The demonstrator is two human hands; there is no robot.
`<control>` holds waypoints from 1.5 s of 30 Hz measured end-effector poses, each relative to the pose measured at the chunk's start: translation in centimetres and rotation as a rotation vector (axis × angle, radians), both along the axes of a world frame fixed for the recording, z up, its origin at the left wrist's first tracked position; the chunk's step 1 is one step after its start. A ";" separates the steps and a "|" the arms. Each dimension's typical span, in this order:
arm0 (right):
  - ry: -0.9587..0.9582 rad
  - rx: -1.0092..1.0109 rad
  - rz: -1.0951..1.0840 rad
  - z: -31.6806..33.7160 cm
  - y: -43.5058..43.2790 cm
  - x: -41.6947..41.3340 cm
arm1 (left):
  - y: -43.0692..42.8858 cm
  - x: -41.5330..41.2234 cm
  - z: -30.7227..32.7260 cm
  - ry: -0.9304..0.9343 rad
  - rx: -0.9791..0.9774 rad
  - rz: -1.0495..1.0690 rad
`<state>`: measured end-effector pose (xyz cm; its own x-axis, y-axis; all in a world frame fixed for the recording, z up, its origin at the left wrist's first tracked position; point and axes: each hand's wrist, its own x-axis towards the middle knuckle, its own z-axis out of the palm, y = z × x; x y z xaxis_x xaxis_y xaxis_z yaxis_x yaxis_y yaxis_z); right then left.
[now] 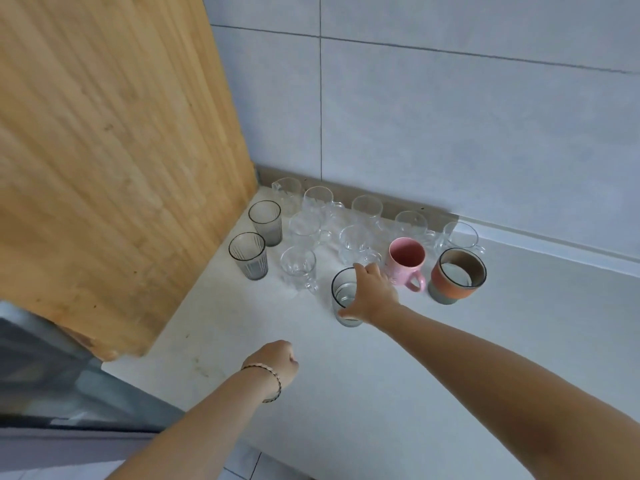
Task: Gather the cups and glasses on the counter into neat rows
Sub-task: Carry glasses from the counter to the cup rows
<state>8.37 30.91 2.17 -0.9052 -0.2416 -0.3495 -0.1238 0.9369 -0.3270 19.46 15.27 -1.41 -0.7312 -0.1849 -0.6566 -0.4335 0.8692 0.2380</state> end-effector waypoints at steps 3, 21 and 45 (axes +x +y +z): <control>0.003 0.015 -0.011 -1.0 -0.9 0.1 | 0.0 -0.1 0.0 0.015 0.009 -0.027; -0.281 0.067 -0.202 -0.5 18.4 4.6 | 14.7 -5.3 1.2 0.083 0.004 -0.462; -0.223 0.148 -0.816 0.7 83.8 18.1 | 78.4 -1.9 2.9 0.098 0.105 -0.816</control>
<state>26.46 114.73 2.86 -0.6826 0.5170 -0.5166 0.6598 0.7399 -0.1314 17.51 93.67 1.53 -0.6636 0.4874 -0.5675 0.3511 0.8728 0.3389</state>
